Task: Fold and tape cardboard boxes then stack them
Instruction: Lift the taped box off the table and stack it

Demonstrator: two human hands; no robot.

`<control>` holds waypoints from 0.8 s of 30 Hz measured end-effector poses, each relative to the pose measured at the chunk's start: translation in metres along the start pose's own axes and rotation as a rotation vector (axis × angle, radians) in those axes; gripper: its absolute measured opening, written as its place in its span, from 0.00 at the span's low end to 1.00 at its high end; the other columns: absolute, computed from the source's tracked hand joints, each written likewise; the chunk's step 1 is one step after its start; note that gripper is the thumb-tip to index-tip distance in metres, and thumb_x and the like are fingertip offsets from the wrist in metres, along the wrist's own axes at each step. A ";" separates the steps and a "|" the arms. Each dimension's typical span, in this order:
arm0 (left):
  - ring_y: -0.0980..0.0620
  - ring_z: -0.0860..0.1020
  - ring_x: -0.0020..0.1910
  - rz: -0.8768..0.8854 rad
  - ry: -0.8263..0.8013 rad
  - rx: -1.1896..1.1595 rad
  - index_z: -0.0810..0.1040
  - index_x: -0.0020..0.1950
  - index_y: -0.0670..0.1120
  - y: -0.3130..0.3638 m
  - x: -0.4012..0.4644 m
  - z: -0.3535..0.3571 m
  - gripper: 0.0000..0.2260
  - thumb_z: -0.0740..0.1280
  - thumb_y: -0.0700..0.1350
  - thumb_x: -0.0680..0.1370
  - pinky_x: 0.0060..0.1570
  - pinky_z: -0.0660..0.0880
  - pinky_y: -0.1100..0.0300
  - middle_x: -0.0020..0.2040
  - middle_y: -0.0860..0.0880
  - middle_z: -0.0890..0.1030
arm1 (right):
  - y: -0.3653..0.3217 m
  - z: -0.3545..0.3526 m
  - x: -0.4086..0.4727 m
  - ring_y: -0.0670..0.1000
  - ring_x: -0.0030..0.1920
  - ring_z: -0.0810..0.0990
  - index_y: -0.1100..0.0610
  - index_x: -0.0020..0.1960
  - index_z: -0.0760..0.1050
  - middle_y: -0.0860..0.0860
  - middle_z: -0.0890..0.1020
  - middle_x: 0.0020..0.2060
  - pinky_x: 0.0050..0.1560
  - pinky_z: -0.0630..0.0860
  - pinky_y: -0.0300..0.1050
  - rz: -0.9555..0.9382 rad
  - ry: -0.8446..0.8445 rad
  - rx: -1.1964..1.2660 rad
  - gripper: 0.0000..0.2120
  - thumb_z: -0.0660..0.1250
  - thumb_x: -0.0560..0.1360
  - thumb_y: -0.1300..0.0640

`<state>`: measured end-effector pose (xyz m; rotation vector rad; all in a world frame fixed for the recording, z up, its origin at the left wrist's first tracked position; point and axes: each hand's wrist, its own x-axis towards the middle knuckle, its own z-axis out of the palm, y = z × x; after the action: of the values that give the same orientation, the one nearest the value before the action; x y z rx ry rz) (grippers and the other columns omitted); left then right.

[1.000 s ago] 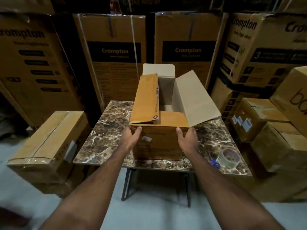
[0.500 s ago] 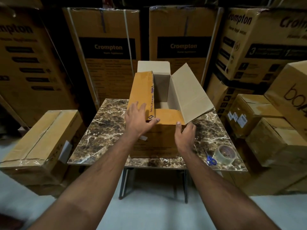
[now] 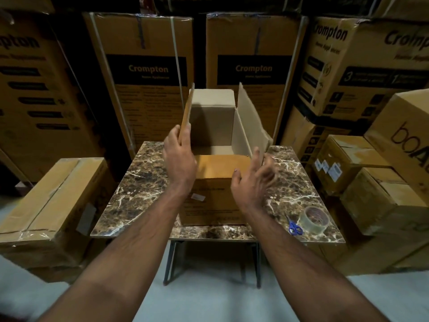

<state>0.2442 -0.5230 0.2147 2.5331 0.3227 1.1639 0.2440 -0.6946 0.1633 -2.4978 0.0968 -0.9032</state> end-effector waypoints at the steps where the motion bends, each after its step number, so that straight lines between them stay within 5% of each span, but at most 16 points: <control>1: 0.42 0.67 0.68 0.000 -0.002 0.065 0.68 0.75 0.49 -0.002 0.007 -0.005 0.29 0.70 0.37 0.76 0.65 0.72 0.44 0.72 0.41 0.67 | -0.002 0.003 0.000 0.61 0.73 0.56 0.57 0.79 0.58 0.60 0.54 0.74 0.75 0.53 0.69 -0.039 0.000 -0.018 0.40 0.72 0.74 0.48; 6: 0.37 0.61 0.72 -0.098 -0.283 0.657 0.82 0.60 0.48 -0.026 0.043 -0.032 0.15 0.73 0.47 0.74 0.73 0.57 0.36 0.70 0.40 0.68 | -0.005 0.015 0.009 0.63 0.77 0.50 0.62 0.78 0.61 0.60 0.54 0.73 0.76 0.46 0.67 -0.053 0.005 -0.134 0.40 0.73 0.71 0.53; 10: 0.32 0.48 0.78 -0.132 -0.508 0.878 0.82 0.59 0.49 -0.048 0.049 -0.033 0.14 0.69 0.51 0.75 0.74 0.45 0.31 0.80 0.35 0.54 | -0.018 0.021 0.013 0.63 0.79 0.43 0.62 0.80 0.56 0.63 0.50 0.77 0.76 0.44 0.69 -0.017 -0.125 -0.201 0.42 0.71 0.73 0.50; 17: 0.36 0.45 0.80 0.138 -0.648 0.537 0.74 0.70 0.52 -0.020 0.052 0.013 0.21 0.62 0.57 0.80 0.75 0.41 0.33 0.81 0.39 0.52 | -0.022 0.025 0.021 0.64 0.79 0.44 0.61 0.79 0.58 0.63 0.48 0.78 0.75 0.43 0.69 -0.043 -0.123 -0.274 0.42 0.72 0.73 0.48; 24: 0.36 0.47 0.80 0.161 -0.793 0.472 0.69 0.74 0.49 -0.005 0.062 0.039 0.26 0.60 0.61 0.81 0.76 0.43 0.37 0.80 0.37 0.53 | -0.047 0.019 0.036 0.61 0.81 0.44 0.57 0.81 0.53 0.60 0.49 0.81 0.77 0.41 0.65 -0.285 -0.222 -0.250 0.35 0.61 0.80 0.45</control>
<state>0.3137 -0.5054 0.2320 3.2191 0.1979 0.0380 0.2793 -0.6532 0.1935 -2.8790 -0.2394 -0.7519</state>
